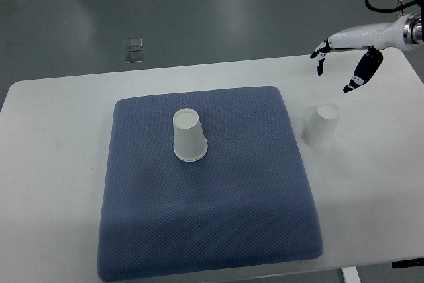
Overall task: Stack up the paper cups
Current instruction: 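Lower the right hand down onto the cup beside the cushion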
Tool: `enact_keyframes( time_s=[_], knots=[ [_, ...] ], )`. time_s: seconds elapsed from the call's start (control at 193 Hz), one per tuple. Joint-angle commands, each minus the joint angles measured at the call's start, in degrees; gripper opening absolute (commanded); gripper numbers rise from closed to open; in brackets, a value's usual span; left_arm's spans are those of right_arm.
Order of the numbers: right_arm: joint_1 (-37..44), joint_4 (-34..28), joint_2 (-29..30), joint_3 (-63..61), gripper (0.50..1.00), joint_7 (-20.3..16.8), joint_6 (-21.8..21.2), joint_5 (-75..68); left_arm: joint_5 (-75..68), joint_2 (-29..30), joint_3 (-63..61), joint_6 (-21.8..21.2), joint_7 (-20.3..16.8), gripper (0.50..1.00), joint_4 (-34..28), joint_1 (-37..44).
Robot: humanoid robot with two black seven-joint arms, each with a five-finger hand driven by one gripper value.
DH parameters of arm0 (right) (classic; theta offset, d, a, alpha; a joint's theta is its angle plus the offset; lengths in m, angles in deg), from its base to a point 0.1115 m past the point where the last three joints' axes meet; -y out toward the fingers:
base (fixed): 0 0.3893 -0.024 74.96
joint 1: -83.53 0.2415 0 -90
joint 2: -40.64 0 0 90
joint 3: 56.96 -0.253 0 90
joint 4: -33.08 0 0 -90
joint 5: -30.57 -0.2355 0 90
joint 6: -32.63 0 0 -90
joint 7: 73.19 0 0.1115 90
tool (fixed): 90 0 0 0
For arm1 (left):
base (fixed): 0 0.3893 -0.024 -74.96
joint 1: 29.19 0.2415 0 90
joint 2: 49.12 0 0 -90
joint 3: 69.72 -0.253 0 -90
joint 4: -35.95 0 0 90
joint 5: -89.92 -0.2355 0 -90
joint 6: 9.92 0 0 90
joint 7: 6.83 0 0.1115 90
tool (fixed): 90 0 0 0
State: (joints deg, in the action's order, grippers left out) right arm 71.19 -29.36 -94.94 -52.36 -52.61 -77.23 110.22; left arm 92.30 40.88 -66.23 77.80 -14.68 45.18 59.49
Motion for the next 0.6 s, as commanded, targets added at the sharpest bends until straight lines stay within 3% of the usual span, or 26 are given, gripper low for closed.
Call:
enact_keyframes(
  time_s=[0.0, 0.596],
  knots=[
    [-1.7, -0.3, 0.6, 0.2, 0.907, 0.2, 2.1, 1.7, 0.0, 0.0, 0.0, 0.0, -0.1, 1.000, 0.0, 0.0],
    [-8.8, -0.4, 5.0, 0.4, 0.907, 0.2, 9.1, 4.5, 0.0, 0.0, 0.0, 0.0, 0.0, 1.000, 0.0, 0.0]
  ],
)
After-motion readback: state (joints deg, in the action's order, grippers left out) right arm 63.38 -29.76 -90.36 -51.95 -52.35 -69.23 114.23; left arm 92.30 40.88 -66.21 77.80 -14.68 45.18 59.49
